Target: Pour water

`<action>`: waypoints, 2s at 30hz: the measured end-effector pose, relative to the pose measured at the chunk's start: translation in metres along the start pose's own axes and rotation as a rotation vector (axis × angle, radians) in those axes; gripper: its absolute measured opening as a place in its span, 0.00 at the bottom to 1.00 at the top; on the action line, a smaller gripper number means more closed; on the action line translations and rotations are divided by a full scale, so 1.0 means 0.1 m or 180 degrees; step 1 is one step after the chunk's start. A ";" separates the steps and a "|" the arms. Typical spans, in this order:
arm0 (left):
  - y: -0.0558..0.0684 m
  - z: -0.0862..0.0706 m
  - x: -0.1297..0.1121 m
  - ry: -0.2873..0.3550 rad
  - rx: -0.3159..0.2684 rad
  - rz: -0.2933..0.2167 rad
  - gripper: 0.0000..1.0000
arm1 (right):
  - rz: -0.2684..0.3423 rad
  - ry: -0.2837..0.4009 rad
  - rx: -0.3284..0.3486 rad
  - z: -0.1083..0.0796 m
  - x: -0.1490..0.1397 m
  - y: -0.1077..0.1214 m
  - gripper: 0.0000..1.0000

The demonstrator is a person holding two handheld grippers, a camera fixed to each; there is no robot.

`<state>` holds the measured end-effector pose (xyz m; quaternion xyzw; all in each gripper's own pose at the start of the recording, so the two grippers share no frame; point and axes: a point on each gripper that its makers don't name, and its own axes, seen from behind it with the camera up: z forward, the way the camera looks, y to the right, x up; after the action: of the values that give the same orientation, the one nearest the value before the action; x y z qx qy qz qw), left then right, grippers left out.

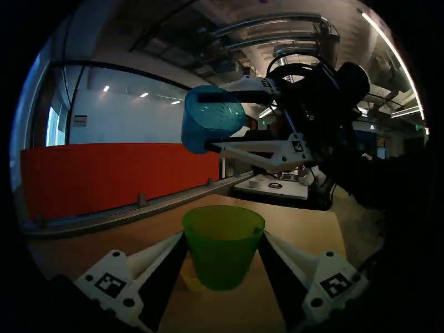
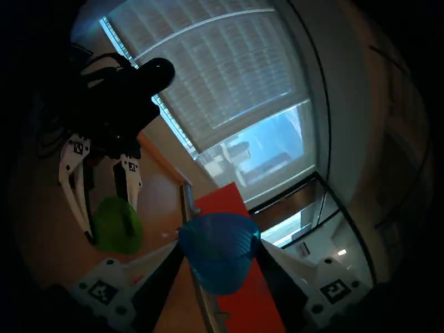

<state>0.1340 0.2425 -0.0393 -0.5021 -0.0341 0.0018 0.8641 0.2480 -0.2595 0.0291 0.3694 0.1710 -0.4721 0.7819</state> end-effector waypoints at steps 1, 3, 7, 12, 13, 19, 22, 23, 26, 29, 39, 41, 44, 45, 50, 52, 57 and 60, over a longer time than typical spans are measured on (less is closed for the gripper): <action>0.00 0.00 0.00 0.0007 0.0000 -0.0007 0.84 | -0.0032 0.0004 -0.0006 0.00 0.01 0.01 0.90; -0.01 0.01 0.00 0.0017 -0.0002 -0.0019 0.85 | -0.0084 0.0008 -0.0017 0.00 0.03 0.02 0.90; 0.00 0.02 0.00 0.0035 -0.0015 -0.0043 0.84 | -0.0146 0.0003 -0.0032 0.00 0.04 0.03 0.90; 0.02 0.03 0.00 0.0034 -0.0030 -0.0042 0.84 | -0.0210 -0.0007 -0.0051 0.01 0.05 0.04 0.90; 0.02 0.03 -0.01 0.0033 -0.0028 -0.0033 0.84 | -0.0232 -0.0011 -0.0056 0.01 0.05 0.04 0.90; 0.02 0.03 0.00 0.0050 -0.0032 -0.0016 0.84 | -0.0344 -0.0010 -0.0079 0.02 0.09 0.05 0.90; 0.02 0.03 0.00 0.0057 -0.0035 -0.0023 0.84 | -0.0383 -0.0003 -0.0088 0.02 0.10 0.06 0.90; 0.02 0.03 0.00 0.0057 -0.0034 -0.0025 0.84 | -0.0395 -0.0001 -0.0091 0.03 0.11 0.06 0.90; 0.02 0.02 0.00 0.0058 -0.0029 -0.0020 0.84 | -0.0429 0.0000 -0.0100 0.03 0.12 0.08 0.90; 0.03 0.01 0.00 0.0060 -0.0034 -0.0015 0.84 | -0.0464 0.0003 -0.0111 0.03 0.13 0.09 0.90; 0.04 -0.01 0.03 0.0068 -0.0029 0.0002 0.84 | -0.0595 0.0013 -0.0152 0.04 0.17 0.15 0.90; 0.04 -0.01 0.03 0.0071 -0.0030 0.0005 0.84 | -0.0623 0.0019 -0.0161 0.05 0.18 0.16 0.90; 0.04 -0.01 0.03 0.0067 -0.0033 0.0006 0.84 | -0.0643 0.0027 -0.0161 0.05 0.19 0.17 0.90; 0.04 -0.01 0.03 0.0065 -0.0032 0.0009 0.84 | -0.0650 0.0029 -0.0162 0.05 0.19 0.17 0.90; 0.04 0.00 0.02 0.0065 -0.0023 0.0034 0.84 | -0.0711 0.0024 -0.0167 0.05 0.18 0.17 0.90; 0.05 0.00 0.02 0.0067 -0.0024 0.0043 0.84 | -0.0744 0.0019 -0.0172 0.05 0.17 0.18 0.90; 0.06 0.01 0.02 0.0067 -0.0026 0.0049 0.84 | -0.0814 0.0013 -0.0196 0.04 0.16 0.20 0.90; 0.06 0.01 0.02 0.0072 -0.0024 0.0048 0.84 | -0.0845 0.0017 -0.0207 0.04 0.17 0.22 0.90</action>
<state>0.1363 0.2462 -0.0437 -0.5057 -0.0205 0.0024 0.8625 0.2747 -0.2664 0.0302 0.3192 0.2357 -0.5647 0.7237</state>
